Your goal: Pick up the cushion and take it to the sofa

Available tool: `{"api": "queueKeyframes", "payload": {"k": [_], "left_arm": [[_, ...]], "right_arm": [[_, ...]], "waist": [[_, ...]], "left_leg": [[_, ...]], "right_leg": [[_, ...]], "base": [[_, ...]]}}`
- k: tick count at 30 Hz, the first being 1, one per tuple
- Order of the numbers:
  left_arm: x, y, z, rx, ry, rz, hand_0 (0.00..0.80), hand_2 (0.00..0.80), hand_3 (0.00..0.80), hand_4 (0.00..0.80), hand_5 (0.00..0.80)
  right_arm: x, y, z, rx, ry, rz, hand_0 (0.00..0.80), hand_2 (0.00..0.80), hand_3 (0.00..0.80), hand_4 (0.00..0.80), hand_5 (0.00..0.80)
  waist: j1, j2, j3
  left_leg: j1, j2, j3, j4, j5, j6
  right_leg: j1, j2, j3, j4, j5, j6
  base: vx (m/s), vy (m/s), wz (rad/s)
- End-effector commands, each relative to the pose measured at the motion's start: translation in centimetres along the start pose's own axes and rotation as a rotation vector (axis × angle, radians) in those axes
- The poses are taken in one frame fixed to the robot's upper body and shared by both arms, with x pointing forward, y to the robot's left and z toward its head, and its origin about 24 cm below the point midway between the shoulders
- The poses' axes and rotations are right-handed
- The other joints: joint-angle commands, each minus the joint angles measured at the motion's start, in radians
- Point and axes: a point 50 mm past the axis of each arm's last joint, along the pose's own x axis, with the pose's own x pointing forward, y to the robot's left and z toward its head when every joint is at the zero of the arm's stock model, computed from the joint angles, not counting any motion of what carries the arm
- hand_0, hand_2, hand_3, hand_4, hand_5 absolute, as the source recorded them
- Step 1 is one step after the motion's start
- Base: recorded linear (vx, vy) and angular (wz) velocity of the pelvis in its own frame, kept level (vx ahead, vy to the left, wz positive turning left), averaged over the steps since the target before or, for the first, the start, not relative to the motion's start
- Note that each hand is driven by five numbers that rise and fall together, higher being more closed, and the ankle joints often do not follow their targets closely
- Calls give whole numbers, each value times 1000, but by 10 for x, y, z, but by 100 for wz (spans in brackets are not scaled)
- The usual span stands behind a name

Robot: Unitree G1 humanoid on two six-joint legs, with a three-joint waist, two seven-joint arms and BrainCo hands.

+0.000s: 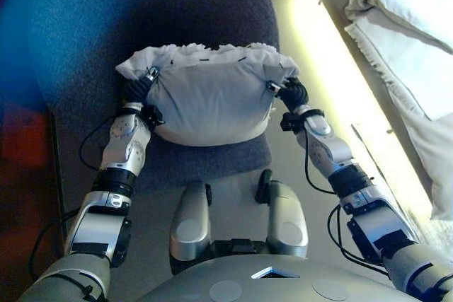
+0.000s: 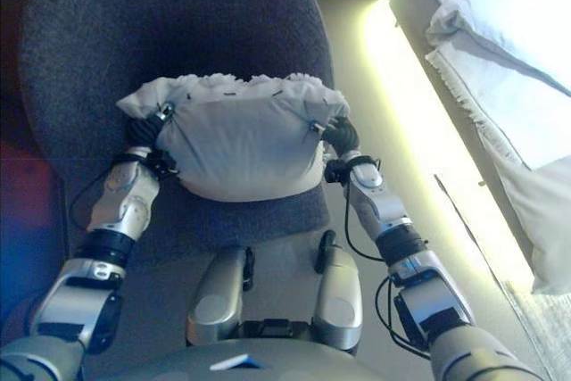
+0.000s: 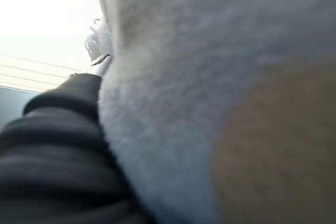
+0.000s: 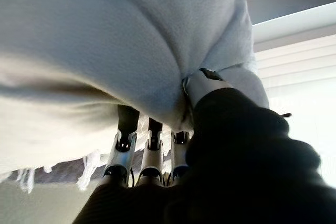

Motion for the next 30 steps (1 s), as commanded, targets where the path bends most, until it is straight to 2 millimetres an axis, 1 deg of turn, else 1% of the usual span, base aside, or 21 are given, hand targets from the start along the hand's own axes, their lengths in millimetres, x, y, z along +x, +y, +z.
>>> {"api": "queueKeyframes", "payload": {"k": [1,3,6,11,12,15,17,20,23,26,30], "left_arm": [[19,-64,46,-107,-198,-190,800,800,800,800,800],[26,-64,58,-89,-228,-173,800,800,800,800,800],[35,-61,80,-37,-268,-165,800,800,800,800,800],[47,-61,105,0,-275,-159,800,800,800,800,800],[51,-60,113,6,-280,-152,800,800,800,800,800],[58,-66,131,27,-294,-147,800,800,800,800,800],[64,-69,143,7,-293,-145,800,800,800,800,800],[70,-74,156,-19,-289,-132,800,800,800,800,800],[72,-76,167,-16,-312,-135,800,800,800,800,800],[74,-79,174,12,-322,-131,800,800,800,800,800],[76,-82,186,-7,-330,-112,800,800,800,800,800]], "right_arm": [[17,56,52,19,-192,214,800,800,800,800,800],[21,58,59,-14,-203,227,800,800,800,800,800],[23,64,68,-16,-213,252,800,800,800,800,800],[25,74,74,13,-213,276,800,800,800,800,800],[26,78,77,10,-219,281,800,800,800,800,800],[28,83,86,-1,-233,286,800,800,800,800,800],[31,84,93,-13,-232,296,800,800,800,800,800],[36,86,102,-39,-225,317,800,800,800,800,800],[39,87,112,-24,-225,329,800,800,800,800,800],[41,90,116,-16,-215,341,800,800,800,800,800],[41,96,120,-33,-218,349,800,800,800,800,800]], "waist": [[-15,0,14],[-18,3,28],[-25,5,29],[-42,16,19],[-48,19,17],[-65,28,18],[-76,33,20],[-89,36,26],[-100,39,33],[-107,41,37],[-121,44,51]], "left_leg": [[28,-27,11,84,-176,24],[26,-27,7,77,-168,20],[42,-28,7,57,-162,17],[75,-30,11,19,-152,10],[83,-30,12,2,-146,6],[88,-32,15,-22,-132,-2],[88,-32,18,-34,-125,-8],[80,-33,23,-39,-120,-14],[74,-31,29,-41,-117,-19],[69,-30,33,-41,-113,-23],[49,-26,39,-36,-105,-27]], "right_leg": [[-6,-65,48,-54,112,80],[-14,-65,48,-51,116,84],[-12,-66,49,-54,116,87],[-6,-65,57,-62,114,91],[-4,-64,58,-71,114,93],[-8,-58,62,-82,110,93],[-16,-55,67,-87,108,92],[-29,-53,68,-92,103,90],[-38,-50,71,-93,96,87],[-47,-45,78,-92,93,85],[-66,-38,84,-94,92,81]], "base": [[-128,-48,8],[-70,-43,-18],[17,-31,-30],[57,-5,-1],[8,15,18],[-18,25,9],[-54,40,-6],[-55,14,-9],[-22,7,-4],[6,1,-1],[-10,4,-12]]}}
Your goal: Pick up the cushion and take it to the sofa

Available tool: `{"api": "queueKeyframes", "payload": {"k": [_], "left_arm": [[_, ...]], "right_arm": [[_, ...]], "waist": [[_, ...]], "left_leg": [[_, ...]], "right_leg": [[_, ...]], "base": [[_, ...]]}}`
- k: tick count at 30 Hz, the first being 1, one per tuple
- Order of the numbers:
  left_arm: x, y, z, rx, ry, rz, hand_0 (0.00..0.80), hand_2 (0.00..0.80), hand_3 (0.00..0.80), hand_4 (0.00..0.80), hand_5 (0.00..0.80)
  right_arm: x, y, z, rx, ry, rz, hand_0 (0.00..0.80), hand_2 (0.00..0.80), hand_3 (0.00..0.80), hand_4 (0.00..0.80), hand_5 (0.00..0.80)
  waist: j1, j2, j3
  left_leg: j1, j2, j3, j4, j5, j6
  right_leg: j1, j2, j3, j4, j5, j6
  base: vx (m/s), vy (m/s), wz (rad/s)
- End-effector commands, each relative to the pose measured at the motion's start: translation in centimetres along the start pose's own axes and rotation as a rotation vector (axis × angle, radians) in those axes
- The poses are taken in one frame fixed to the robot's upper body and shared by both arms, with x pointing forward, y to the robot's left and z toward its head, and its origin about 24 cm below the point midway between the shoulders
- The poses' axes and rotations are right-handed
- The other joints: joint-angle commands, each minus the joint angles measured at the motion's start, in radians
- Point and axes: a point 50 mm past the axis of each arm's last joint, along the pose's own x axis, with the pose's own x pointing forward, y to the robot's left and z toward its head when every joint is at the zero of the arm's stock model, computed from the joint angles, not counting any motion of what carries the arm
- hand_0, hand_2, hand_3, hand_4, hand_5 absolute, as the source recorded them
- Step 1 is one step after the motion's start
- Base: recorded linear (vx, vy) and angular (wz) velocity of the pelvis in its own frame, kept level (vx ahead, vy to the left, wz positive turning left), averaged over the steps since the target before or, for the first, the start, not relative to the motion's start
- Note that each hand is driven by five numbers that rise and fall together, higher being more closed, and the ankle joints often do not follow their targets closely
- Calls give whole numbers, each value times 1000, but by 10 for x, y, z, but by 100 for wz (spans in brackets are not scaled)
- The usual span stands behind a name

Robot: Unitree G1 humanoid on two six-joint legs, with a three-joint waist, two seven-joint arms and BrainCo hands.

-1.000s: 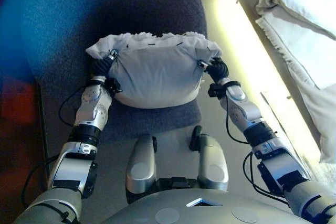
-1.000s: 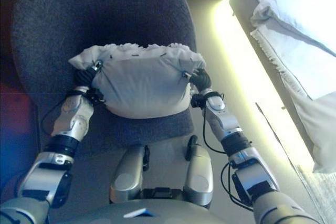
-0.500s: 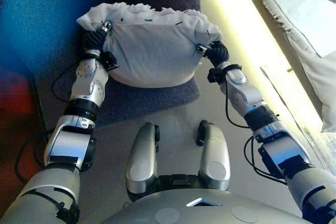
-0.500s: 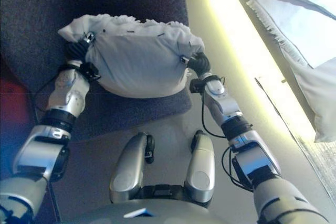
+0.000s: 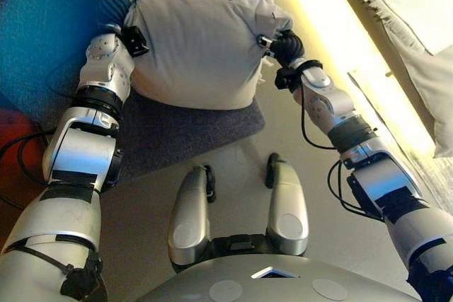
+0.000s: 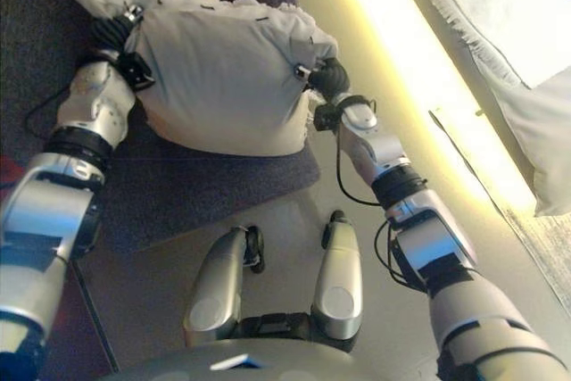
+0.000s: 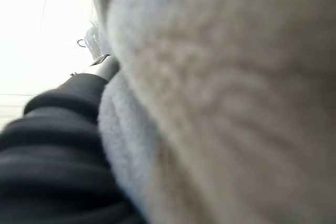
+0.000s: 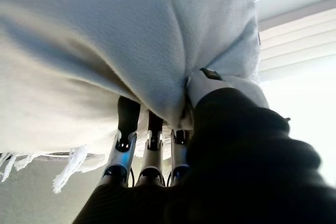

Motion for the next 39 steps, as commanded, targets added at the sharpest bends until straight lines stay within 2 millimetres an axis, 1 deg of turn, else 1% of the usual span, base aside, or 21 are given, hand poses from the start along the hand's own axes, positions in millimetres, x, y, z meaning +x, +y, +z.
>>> {"api": "queueKeyframes", "payload": {"k": [1,4,7,8,9,10,16,21,25,28,32,34,36,39], "left_arm": [[5,-62,88,-134,-256,-192,800,800,800,800,800],[4,-71,95,-136,-273,-226,800,800,800,800,800],[2,-82,97,-115,-270,-236,800,800,800,800,800],[3,-83,96,-120,-254,-232,800,800,800,800,800],[3,-83,96,-126,-249,-231,414,414,414,414,414],[3,-83,94,-135,-236,-217,0,0,0,0,0],[7,-68,88,-165,-213,-131,0,0,0,0,0],[8,-58,88,-141,-220,-129,0,0,0,0,0],[8,-42,92,-132,-235,-79,0,0,0,0,0],[8,-29,96,-90,-254,-30,0,0,0,0,0],[8,-5,100,-46,-263,38,0,0,0,0,0],[8,7,104,-40,-278,58,0,0,0,0,0],[6,12,105,-43,-286,50,0,0,0,0,0],[4,14,101,23,-296,16,0,0,0,0,0]], "right_arm": [[11,65,58,-3,-180,230,800,800,800,800,800],[12,66,62,33,-182,206,800,800,800,800,800],[14,64,63,54,-164,185,800,800,800,800,800],[15,63,61,51,-160,180,747,747,747,747,747],[15,63,61,50,-158,180,210,210,210,210,210],[15,63,60,50,-151,192,0,0,0,0,0],[14,63,61,49,-154,199,0,0,0,0,0],[12,56,60,96,-143,175,0,0,0,0,0],[11,44,56,111,-134,132,0,0,0,0,0],[9,36,57,124,-140,102,0,0,0,0,0],[7,23,57,125,-138,68,0,0,0,0,0],[5,13,58,132,-143,37,0,0,0,0,0],[4,4,59,147,-153,1,0,0,0,0,0],[0,-14,58,161,-167,-71,0,0,0,0,0]], "waist": [[-10,33,4],[-18,34,17],[-25,36,27],[-29,37,30],[-30,37,30],[-34,37,32],[-43,34,26],[-41,33,1],[-37,33,-30],[-31,31,-58],[-22,31,-101],[-15,34,-129],[-9,34,-151],[4,42,-187]], "left_leg": [[72,25,-15,-104,-12,-61],[55,27,-10,-103,-6,-62],[40,29,-7,-106,7,-64],[36,30,-5,-109,12,-64],[36,31,-3,-111,15,-64],[34,32,-3,-115,19,-64],[56,36,-1,-145,37,-69],[91,38,0,-182,50,-73],[142,40,4,-234,64,-77],[178,43,6,-282,80,-80],[236,43,12,-372,112,-85],[268,41,18,-426,132,-89],[288,36,21,-467,151,-92],[334,34,27,-530,164,-98]], "right_leg": [[-36,5,17,-44,71,44],[-48,11,21,-47,74,41],[-57,18,23,-53,77,38],[-60,22,24,-54,78,37],[-62,24,25,-55,79,37],[-64,28,26,-60,79,36],[-44,36,24,-87,75,29],[-13,34,15,-117,75,27],[27,34,4,-165,82,28],[59,36,-8,-210,91,29],[120,42,-33,-289,99,29],[160,45,-53,-338,102,28],[190,47,-67,-379,111,25],[251,58,-95,-437,110,24]], "base": [[-17,-3,-8],[-5,-2,-2],[-4,4,-5],[5,3,-11],[13,4,-11],[20,3,-9],[53,0,-8],[76,0,-4],[99,2,-3],[85,-7,-4],[76,-2,0],[60,13,2],[55,13,6],[68,16,12]]}}
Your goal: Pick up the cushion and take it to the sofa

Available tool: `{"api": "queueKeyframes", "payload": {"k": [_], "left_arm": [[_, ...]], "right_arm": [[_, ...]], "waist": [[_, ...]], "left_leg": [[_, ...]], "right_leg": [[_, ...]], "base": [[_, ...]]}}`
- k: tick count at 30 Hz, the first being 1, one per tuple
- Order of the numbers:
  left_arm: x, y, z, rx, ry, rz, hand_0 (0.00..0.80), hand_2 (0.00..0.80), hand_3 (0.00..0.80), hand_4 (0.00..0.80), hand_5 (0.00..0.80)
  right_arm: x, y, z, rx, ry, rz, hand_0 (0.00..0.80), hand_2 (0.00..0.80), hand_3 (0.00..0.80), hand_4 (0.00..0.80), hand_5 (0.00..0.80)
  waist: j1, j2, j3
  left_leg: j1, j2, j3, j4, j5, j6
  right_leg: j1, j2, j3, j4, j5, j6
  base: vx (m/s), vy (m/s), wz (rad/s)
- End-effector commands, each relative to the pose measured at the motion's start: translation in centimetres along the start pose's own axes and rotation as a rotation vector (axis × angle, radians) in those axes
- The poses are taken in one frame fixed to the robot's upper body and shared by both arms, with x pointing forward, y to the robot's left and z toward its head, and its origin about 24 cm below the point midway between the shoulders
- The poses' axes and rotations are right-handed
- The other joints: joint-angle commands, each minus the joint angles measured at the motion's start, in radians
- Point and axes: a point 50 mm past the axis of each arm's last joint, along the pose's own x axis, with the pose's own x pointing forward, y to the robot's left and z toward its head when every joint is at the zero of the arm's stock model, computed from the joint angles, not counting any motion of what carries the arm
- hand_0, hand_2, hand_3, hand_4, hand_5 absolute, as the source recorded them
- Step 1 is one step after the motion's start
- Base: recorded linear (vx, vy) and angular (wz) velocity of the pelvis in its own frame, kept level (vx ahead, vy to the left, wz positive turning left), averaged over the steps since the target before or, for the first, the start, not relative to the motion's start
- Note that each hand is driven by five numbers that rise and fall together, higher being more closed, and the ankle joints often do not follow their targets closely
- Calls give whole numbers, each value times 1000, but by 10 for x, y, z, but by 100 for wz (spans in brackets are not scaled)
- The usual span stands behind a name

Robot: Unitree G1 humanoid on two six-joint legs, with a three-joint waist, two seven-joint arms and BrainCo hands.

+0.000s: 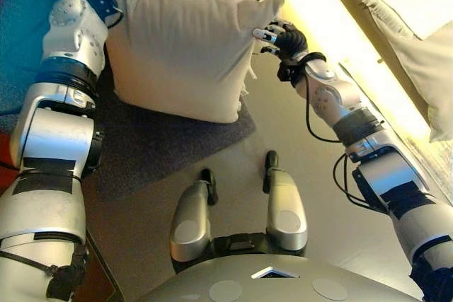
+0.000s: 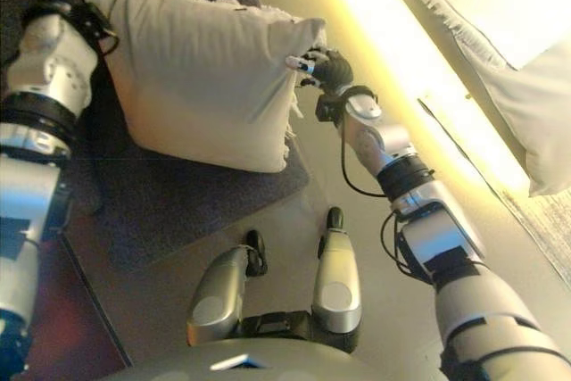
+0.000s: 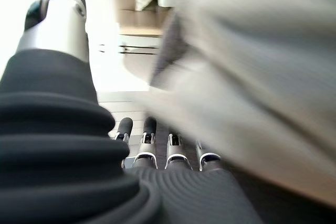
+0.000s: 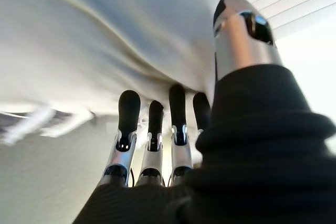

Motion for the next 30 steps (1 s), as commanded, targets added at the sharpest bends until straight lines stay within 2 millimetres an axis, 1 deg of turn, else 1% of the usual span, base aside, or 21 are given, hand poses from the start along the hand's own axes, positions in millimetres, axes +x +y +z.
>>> {"api": "queueKeyframes", "payload": {"k": [1,3,7,11,14,16,18,21,25,27,28,30], "left_arm": [[-1,-5,18,61,-117,-67,0,0,0,0,0],[-4,2,15,91,-121,-79,0,0,0,0,0],[-10,14,11,134,-129,-67,0,0,0,0,0],[-17,35,-1,142,-111,-27,0,0,0,0,0],[-25,41,-10,81,-115,-54,0,0,0,0,0],[-32,40,-19,44,-117,-79,0,0,0,0,0],[-44,37,-34,9,-117,-122,0,0,0,0,0],[-61,32,-49,-88,-113,-177,0,0,0,0,0],[-98,12,-73,-288,-90,-279,0,0,0,0,0],[-118,3,-86,-353,-76,-322,0,0,0,0,0],[-131,-4,-93,-383,-64,-347,0,0,0,0,0],[-147,-10,-104,-413,-36,-370,0,0,0,0,0]], "right_arm": [[-1,-6,31,82,-161,-43,0,0,0,0,0],[-6,-23,29,88,-162,-85,0,0,0,0,0],[-15,-47,21,91,-157,-144,0,0,0,0,0],[-23,-59,11,95,-149,-164,0,0,0,0,0],[-30,-60,2,103,-147,-155,0,0,0,0,0],[-36,-61,-5,102,-144,-153,0,0,0,0,0],[-44,-61,-16,107,-142,-142,0,0,0,0,0],[-55,-60,-30,113,-133,-107,0,0,0,0,0],[-74,-50,-50,77,-149,-3,0,0,0,0,0],[-84,-45,-58,78,-165,31,0,0,0,0,0],[-90,-44,-61,79,-182,47,0,0,0,0,0],[-98,-42,-64,97,-215,62,0,0,0,0,0]], "waist": [[29,26,-212],[39,32,-241],[56,40,-284],[68,44,-325],[75,44,-353],[78,44,-364],[84,42,-375],[88,38,-390],[94,27,-406],[96,22,-411],[98,18,-413],[101,14,-417]], "left_leg": [[79,12,-13,-132,16,-52],[107,9,-10,-180,30,-55],[146,9,-7,-231,48,-58],[182,10,-3,-267,54,-60],[201,10,2,-294,61,-61],[210,10,4,-307,63,-61],[222,7,5,-325,67,-58],[236,6,6,-344,73,-55],[248,4,5,-361,79,-48],[252,0,6,-365,79,-43],[255,-1,6,-366,78,-40],[257,-3,9,-365,76,-36]], "right_leg": [[29,5,-32,-92,-9,57],[73,18,-45,-136,-10,55],[138,35,-66,-187,-12,46],[188,48,-82,-227,-13,38],[223,60,-92,-262,-12,32],[242,65,-95,-279,-11,29],[263,73,-99,-298,-11,28],[284,83,-103,-317,-9,25],[306,94,-107,-339,-7,22],[314,100,-107,-346,-6,22],[318,102,-106,-349,-5,22],[321,105,-104,-351,-5,22]], "base": [[59,22,9],[73,27,8],[67,24,1],[72,28,9],[48,26,5],[19,20,5],[0,0,0],[-3,4,6],[-7,-2,3],[-6,-3,-2],[0,0,0],[0,0,0]]}}
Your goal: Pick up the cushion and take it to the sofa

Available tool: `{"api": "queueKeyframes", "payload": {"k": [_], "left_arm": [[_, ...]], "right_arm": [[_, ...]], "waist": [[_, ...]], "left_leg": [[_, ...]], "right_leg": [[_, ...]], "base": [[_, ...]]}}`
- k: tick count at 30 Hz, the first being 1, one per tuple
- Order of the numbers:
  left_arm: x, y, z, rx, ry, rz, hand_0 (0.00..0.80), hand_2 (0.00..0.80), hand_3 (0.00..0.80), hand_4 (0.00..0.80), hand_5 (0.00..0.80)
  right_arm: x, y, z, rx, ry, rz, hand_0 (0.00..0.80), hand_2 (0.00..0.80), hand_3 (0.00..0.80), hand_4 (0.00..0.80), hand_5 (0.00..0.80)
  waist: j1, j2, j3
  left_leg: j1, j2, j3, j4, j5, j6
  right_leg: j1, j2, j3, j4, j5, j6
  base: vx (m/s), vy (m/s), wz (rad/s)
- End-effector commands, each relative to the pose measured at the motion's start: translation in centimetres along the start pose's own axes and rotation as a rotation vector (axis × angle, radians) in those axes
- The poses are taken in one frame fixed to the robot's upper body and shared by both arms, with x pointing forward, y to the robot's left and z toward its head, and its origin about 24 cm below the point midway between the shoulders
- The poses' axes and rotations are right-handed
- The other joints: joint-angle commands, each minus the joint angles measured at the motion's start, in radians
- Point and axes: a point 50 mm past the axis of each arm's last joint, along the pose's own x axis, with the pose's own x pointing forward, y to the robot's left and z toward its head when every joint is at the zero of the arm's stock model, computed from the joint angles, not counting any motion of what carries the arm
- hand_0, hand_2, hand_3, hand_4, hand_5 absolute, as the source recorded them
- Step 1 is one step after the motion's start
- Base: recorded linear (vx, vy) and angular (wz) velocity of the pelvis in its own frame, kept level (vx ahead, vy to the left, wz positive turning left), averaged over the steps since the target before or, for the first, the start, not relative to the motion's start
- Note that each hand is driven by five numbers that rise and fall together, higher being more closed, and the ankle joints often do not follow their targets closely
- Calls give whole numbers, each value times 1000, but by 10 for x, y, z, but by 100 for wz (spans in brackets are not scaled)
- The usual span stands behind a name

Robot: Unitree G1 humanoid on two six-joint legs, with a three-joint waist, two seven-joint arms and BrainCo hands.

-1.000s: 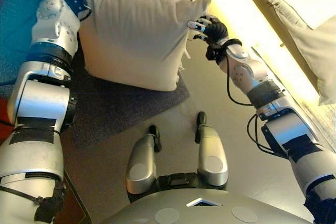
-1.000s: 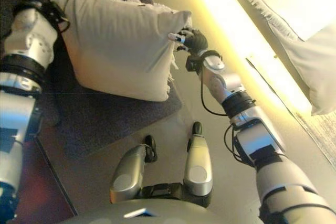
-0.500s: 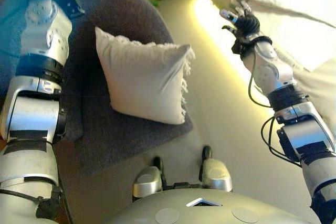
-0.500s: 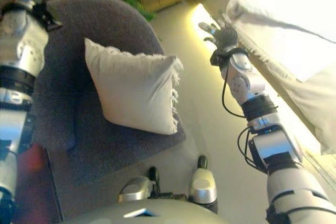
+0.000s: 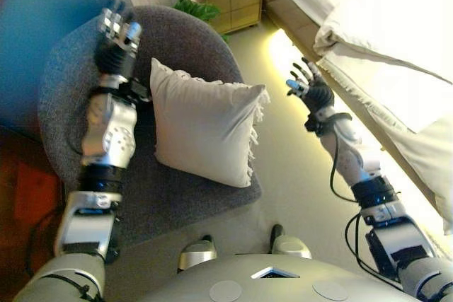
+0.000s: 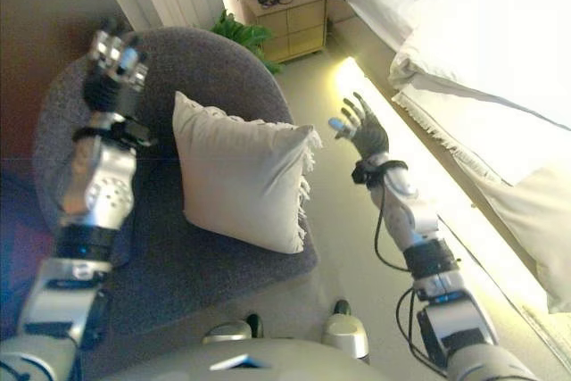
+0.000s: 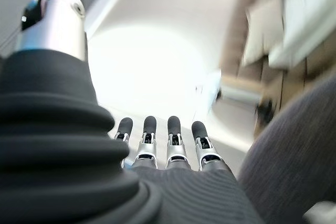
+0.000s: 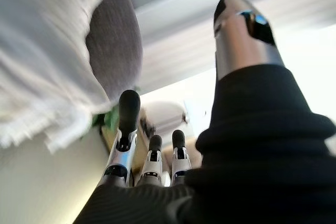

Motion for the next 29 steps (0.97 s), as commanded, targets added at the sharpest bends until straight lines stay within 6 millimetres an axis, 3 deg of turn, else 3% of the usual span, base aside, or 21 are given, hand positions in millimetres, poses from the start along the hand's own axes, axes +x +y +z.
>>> {"api": "queueKeyframes", "payload": {"k": [1,6,12,16,19,29], "left_arm": [[-4,-6,8,1,-63,-85,0,0,0,0,0],[-38,-8,-18,-74,39,-133,0,0,0,0,0],[-90,9,-36,-159,144,-125,0,0,0,0,0],[-111,17,-48,-246,185,-96,0,0,0,0,0],[-117,17,-52,-164,208,-100,0,0,0,0,0],[-111,7,-57,-204,219,-124,0,0,0,0,0]], "right_arm": [[-7,6,29,0,-226,73,0,0,0,0,0],[-29,12,9,164,-264,115,0,0,0,0,0],[-61,5,-36,310,-173,77,0,0,0,0,0],[-72,1,-49,370,-143,77,0,0,0,0,0],[-72,5,-50,394,-142,94,0,0,0,0,0],[-66,14,-53,389,-123,126,0,0,0,0,0]], "waist": [[19,-39,-64],[29,-41,-66],[37,-42,-46],[46,-45,-28],[51,-45,-16],[59,-42,0]], "left_leg": [[-56,-39,25,45,-48,19],[-52,-40,38,33,-45,27],[-65,-38,45,28,-36,33],[-75,-37,43,19,-29,33],[-84,-36,41,20,-25,33],[-95,-39,33,21,-21,33]], "right_leg": [[-4,3,-9,12,-72,36],[0,10,-13,2,-69,37],[-10,15,-19,3,-63,35],[-20,16,-23,2,-62,35],[-26,16,-25,2,-58,36],[-33,11,-32,2,-56,38]], "base": [[0,0,0],[-43,-13,0],[-80,-4,0],[-78,5,0],[-65,-1,2],[-24,0,1]]}}
